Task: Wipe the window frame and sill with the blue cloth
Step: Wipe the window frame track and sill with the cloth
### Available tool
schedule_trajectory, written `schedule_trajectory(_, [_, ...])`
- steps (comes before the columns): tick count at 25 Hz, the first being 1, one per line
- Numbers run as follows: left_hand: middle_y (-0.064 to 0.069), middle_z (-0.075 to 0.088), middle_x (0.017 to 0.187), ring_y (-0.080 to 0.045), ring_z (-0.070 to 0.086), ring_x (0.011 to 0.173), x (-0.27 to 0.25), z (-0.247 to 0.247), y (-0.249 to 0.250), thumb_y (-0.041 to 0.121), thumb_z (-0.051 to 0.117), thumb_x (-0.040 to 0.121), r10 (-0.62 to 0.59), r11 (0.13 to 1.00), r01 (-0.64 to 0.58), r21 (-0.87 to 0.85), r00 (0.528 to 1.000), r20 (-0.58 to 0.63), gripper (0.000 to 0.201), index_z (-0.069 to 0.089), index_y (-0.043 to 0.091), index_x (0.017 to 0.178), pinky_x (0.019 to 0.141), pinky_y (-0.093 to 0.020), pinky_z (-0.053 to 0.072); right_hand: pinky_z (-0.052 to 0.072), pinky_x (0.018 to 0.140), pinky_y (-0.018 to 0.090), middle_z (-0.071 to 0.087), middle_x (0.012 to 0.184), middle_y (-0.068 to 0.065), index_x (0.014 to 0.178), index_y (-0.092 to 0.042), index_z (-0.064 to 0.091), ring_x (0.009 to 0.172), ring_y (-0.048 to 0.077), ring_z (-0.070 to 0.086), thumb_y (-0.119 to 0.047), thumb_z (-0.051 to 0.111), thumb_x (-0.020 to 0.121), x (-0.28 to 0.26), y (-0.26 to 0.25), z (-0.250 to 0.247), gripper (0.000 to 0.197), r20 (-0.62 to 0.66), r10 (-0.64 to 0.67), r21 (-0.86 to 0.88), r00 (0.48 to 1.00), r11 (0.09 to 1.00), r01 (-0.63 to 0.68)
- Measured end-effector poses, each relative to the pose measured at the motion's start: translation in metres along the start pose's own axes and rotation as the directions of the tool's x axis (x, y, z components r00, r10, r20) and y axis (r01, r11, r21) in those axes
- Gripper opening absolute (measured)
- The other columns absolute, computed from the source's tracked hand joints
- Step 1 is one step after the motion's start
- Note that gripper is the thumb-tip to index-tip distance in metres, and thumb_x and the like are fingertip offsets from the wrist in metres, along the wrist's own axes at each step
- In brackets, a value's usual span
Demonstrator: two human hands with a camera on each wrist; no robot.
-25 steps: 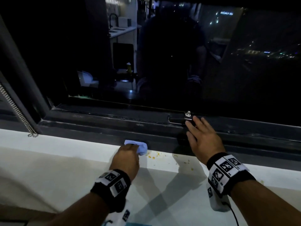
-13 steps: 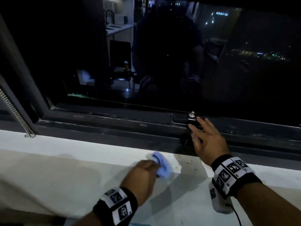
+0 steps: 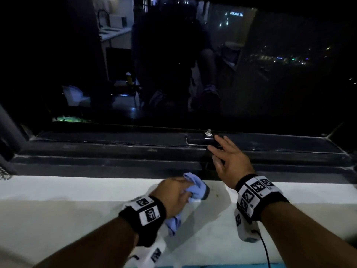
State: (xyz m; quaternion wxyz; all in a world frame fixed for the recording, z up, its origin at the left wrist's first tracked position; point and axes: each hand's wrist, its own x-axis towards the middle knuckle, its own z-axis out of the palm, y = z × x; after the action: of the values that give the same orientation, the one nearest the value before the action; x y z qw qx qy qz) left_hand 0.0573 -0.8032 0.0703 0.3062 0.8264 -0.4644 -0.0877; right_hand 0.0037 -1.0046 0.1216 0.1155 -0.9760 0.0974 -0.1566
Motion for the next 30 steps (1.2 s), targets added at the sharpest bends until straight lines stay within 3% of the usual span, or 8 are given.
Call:
schedule_trajectory(7, [0.003,0.07,0.087,-0.015,0.065,0.078,0.005,0.02,0.007,0.014,0.075,0.061,-0.221,0.936,0.221,0.274,0.975,-0.031,0.029,0.069,0.022,0.088,0.067,-0.019,0.052,0.03,0.111,0.047,0.034,0.151,0.003,0.129,-0.021,0.057,0.142,0.025,0.023,-0.015,0.056,0.09,-0.002,0.0,-0.002,0.039,-0.023,-0.08,-0.015,0.997,0.997,0.08])
schedule_trajectory(10, [-0.006,0.07,0.097,-0.016,0.062,0.092,0.003,0.04,0.009,0.014,0.055,0.074,-0.056,0.983,0.048,0.176,0.998,0.038,0.022,0.069,0.014,0.09,0.084,-0.023,0.044,0.031,0.11,0.049,0.035,0.15,0.006,0.128,-0.02,0.057,0.141,0.028,0.025,-0.014,0.056,0.088,-0.001,0.006,0.0,0.041,-0.017,-0.109,-0.013,0.994,0.994,0.109])
schedule_trajectory(12, [0.001,0.071,0.085,-0.011,0.062,0.078,-0.013,0.033,0.018,0.022,0.047,0.071,-0.045,0.983,0.036,0.177,0.998,0.046,0.026,0.069,0.018,0.083,0.075,-0.018,0.042,0.026,0.114,0.046,0.027,0.154,0.002,0.134,-0.023,0.051,0.144,0.024,0.016,-0.019,0.05,0.092,0.0,0.008,-0.003,0.042,0.032,-0.129,-0.005,0.991,0.992,0.129])
schedule_trajectory(14, [-0.001,0.071,0.081,-0.018,0.065,0.075,-0.026,0.022,0.024,0.028,0.036,0.069,-0.093,0.988,0.108,0.112,0.987,-0.129,0.038,0.069,0.016,0.086,0.073,-0.02,0.041,0.019,0.117,0.039,0.017,0.157,-0.005,0.14,-0.026,0.042,0.145,0.018,0.007,-0.024,0.042,0.096,0.0,0.01,-0.009,0.043,0.091,-0.134,-0.009,0.987,0.991,0.135])
schedule_trajectory(18, [-0.003,0.067,0.074,-0.025,0.067,0.074,-0.003,0.025,0.021,0.011,0.04,0.077,-0.545,0.838,0.527,-0.144,0.796,-0.262,0.029,0.059,0.02,0.096,0.062,-0.029,0.052,0.009,0.114,0.025,0.01,0.158,-0.008,0.142,-0.027,0.037,0.145,0.013,0.003,-0.026,0.037,0.098,0.005,0.015,-0.02,0.044,0.17,-0.189,-0.009,0.967,0.981,0.193])
schedule_trajectory(23, [-0.007,0.071,0.09,-0.022,0.067,0.083,0.005,0.056,0.04,0.009,0.051,0.07,-0.297,0.937,0.334,0.1,0.915,-0.273,0.029,0.068,0.012,0.093,0.076,-0.023,0.047,0.018,0.114,0.032,0.034,0.151,-0.002,0.137,-0.023,0.047,0.139,0.02,0.028,-0.028,0.049,0.095,0.003,0.04,-0.036,0.042,0.1,-0.211,0.046,0.972,0.977,0.207])
schedule_trajectory(26, [-0.002,0.07,0.097,-0.009,0.061,0.088,-0.014,0.04,0.037,0.028,0.04,0.072,-0.227,0.97,0.24,0.043,0.954,-0.195,0.039,0.069,0.014,0.095,0.08,-0.009,0.037,0.005,0.116,0.039,0.023,0.155,-0.003,0.143,-0.028,0.035,0.144,0.019,0.013,-0.034,0.044,0.097,-0.004,0.055,-0.036,0.047,0.202,-0.138,-0.021,0.97,0.989,0.145])
schedule_trajectory(30, [-0.005,0.066,0.111,-0.024,0.06,0.102,0.004,0.041,0.025,0.021,0.046,0.086,-0.468,0.838,0.539,0.081,0.788,-0.4,0.032,0.063,0.017,0.113,0.085,-0.031,0.046,-0.008,0.115,0.036,0.017,0.157,-0.002,0.145,-0.029,0.029,0.146,0.018,0.002,-0.032,0.042,0.098,-0.01,0.06,-0.025,0.049,0.175,-0.135,0.086,0.975,0.989,0.121])
